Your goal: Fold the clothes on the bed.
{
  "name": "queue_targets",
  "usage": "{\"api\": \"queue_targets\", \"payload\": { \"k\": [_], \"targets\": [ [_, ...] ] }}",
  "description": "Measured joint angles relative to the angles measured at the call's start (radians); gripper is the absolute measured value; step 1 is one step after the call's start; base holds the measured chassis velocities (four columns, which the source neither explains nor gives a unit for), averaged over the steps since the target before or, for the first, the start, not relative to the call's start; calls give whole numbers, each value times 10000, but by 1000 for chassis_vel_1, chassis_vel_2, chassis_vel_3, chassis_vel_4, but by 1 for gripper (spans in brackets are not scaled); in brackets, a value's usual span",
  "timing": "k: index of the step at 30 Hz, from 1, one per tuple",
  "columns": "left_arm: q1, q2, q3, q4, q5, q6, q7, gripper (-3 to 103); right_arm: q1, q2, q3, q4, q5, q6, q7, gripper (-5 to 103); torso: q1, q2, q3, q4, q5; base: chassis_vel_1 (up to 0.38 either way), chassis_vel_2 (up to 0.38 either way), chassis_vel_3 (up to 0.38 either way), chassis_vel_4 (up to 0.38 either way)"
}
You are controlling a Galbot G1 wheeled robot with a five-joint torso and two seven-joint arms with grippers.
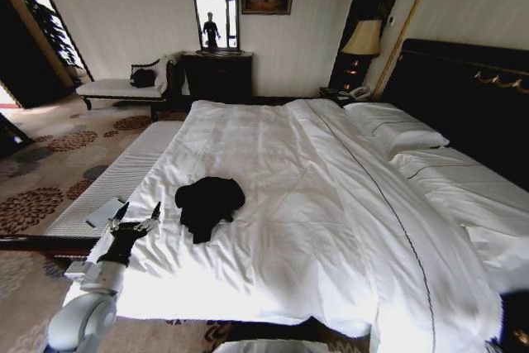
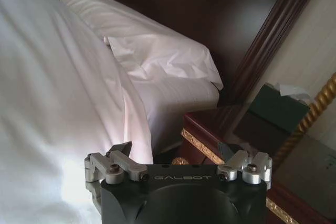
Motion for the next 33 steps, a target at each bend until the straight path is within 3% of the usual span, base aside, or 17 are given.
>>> {"api": "queue_targets", "payload": {
  "k": [2, 7, 21, 33],
  "targets": [
    [67, -19, 0, -30, 9, 0, 0, 100, -69, 6, 60, 346, 563, 1194, -581, 97, 0, 0, 0, 5, 1, 0, 0, 0, 0],
    [133, -82, 4, -74, 53, -4, 0, 100, -293, 17, 99, 1277, 1304, 2248, -1448, 100, 0, 0, 0, 2, 2, 0, 0, 0, 0],
    [410, -250, 3, -182, 244, -51, 0, 100, -776, 78, -50, 4265, 1747, 2450, -2138, 100, 0, 0, 0, 2, 0, 0, 0, 0, 0],
    [655, -287, 121, -447, 452, -58, -1, 100, -1139, 37, -1754, 6219, 756, 2634, -2569, 100, 0, 0, 0, 2, 0, 0, 0, 0, 0]
  ]
}}
